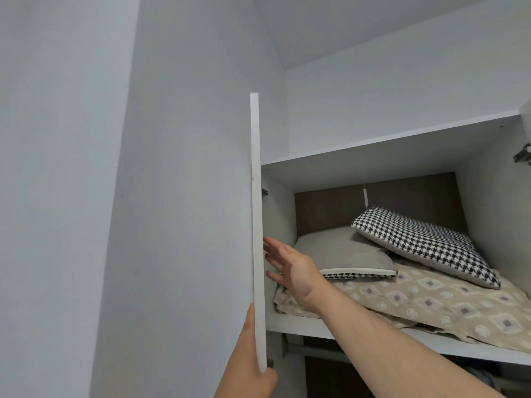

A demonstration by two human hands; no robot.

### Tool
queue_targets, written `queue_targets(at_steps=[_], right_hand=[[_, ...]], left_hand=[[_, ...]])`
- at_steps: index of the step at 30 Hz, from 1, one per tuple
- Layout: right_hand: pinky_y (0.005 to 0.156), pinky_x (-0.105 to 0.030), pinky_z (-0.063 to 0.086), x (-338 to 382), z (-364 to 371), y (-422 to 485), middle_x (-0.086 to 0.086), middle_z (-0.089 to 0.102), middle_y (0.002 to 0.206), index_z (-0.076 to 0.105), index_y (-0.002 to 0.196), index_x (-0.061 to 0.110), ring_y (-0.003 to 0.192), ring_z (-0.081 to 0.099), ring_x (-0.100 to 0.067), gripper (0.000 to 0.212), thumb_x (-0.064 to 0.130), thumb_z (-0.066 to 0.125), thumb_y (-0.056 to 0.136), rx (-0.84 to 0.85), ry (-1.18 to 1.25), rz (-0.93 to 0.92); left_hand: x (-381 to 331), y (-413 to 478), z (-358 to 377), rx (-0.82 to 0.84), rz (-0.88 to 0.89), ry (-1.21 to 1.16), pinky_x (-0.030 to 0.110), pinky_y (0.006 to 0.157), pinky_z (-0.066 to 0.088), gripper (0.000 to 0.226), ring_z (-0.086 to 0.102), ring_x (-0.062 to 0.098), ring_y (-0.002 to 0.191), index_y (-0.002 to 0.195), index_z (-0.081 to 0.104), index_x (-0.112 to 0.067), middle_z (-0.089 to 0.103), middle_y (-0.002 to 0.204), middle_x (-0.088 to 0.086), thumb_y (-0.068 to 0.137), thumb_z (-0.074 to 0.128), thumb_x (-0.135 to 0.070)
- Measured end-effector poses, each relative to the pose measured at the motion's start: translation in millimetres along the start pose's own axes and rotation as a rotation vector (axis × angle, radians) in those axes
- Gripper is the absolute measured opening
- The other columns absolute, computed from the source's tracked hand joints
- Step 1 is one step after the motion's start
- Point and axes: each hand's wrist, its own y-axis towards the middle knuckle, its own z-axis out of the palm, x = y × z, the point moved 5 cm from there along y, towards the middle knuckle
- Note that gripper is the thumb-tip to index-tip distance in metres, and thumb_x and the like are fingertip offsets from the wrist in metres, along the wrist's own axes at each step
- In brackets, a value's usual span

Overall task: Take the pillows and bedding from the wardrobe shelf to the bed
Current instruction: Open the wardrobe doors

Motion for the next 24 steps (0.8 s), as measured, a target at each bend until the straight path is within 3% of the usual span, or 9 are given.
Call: queue_targets(at_steps=[3, 5, 7, 9, 15, 19, 24], right_hand=[[0.100, -0.034, 0.042, -3.7, 18.8, 4.4, 0.006, 0.051, 0.144, 0.053, 0.137, 0.025, 0.132, 0.045, -0.012, 0.039, 0.028, 0.033, 0.104, -0.009, 0.011, 0.011], [0.102, -0.036, 0.042, -4.4, 29.8, 7.1, 0.006, 0.052, 0.143, 0.055, 0.134, 0.026, 0.133, 0.045, -0.012, 0.037, 0.026, 0.032, 0.104, -0.017, 0.012, 0.011], [0.105, -0.039, 0.040, -2.5, 40.3, 8.3, 0.006, 0.051, 0.143, 0.054, 0.133, 0.027, 0.134, 0.043, -0.013, 0.037, 0.026, 0.031, 0.104, -0.024, 0.000, 0.014], [0.105, -0.039, 0.039, -0.8, 52.6, 7.7, 0.006, 0.049, 0.144, 0.051, 0.136, 0.025, 0.135, 0.042, -0.013, 0.037, 0.027, 0.032, 0.104, -0.030, -0.013, 0.024], [0.104, -0.037, 0.038, -1.1, 82.8, 8.0, 0.007, 0.044, 0.146, 0.043, 0.145, 0.023, 0.140, 0.035, -0.013, 0.042, 0.028, 0.034, 0.104, -0.032, -0.063, 0.065], [0.106, -0.040, 0.036, -0.7, 100.8, 13.9, 0.010, 0.046, 0.135, 0.042, 0.144, 0.024, 0.140, 0.034, -0.012, 0.041, 0.028, 0.033, 0.104, -0.046, -0.092, 0.076], [0.112, -0.042, 0.032, -4.4, 129.9, 16.5, 0.009, 0.037, 0.152, 0.038, 0.147, 0.023, 0.141, 0.032, -0.011, 0.044, 0.032, 0.031, 0.104, -0.052, -0.112, 0.070]], left_hand=[[20.8, 1.3, -5.3, 0.051, -0.007, -0.048, 0.030, 0.118, 0.016, 0.108, 0.016, 0.014, 0.145, 0.150, -0.011, -0.039, 0.013, 0.158, -0.015, 0.071, 0.063, -0.029], [32.9, 1.4, -8.2, 0.103, 0.000, -0.237, 0.031, 0.110, 0.037, 0.106, 0.033, 0.011, 0.139, 0.149, -0.001, -0.048, 0.029, 0.152, -0.017, 0.067, 0.063, -0.027], [37.8, -1.5, -14.9, 0.128, -0.006, -0.365, 0.017, 0.093, 0.047, 0.098, 0.049, 0.005, 0.125, 0.148, 0.012, -0.047, 0.043, 0.142, -0.021, 0.071, 0.064, -0.016], [44.6, -3.1, -24.5, 0.102, -0.019, -0.413, 0.012, 0.081, 0.050, 0.089, 0.057, 0.001, 0.113, 0.144, 0.025, -0.046, 0.053, 0.130, -0.024, 0.073, 0.061, -0.005], [60.8, -6.3, -51.3, 0.060, -0.164, -0.471, 0.034, 0.084, 0.057, 0.061, 0.066, 0.005, 0.097, 0.123, 0.053, -0.036, 0.068, 0.109, -0.014, 0.069, 0.052, -0.007], [64.3, -10.0, -67.7, 0.049, -0.270, -0.510, 0.039, 0.084, 0.057, 0.047, 0.067, 0.014, 0.094, 0.114, 0.052, -0.026, 0.068, 0.104, -0.005, 0.072, 0.050, -0.005], [68.3, -16.2, -84.8, 0.015, -0.329, -0.484, 0.041, 0.084, 0.055, 0.032, 0.065, 0.018, 0.091, 0.103, 0.047, -0.021, 0.063, 0.104, 0.002, 0.073, 0.053, -0.011]])
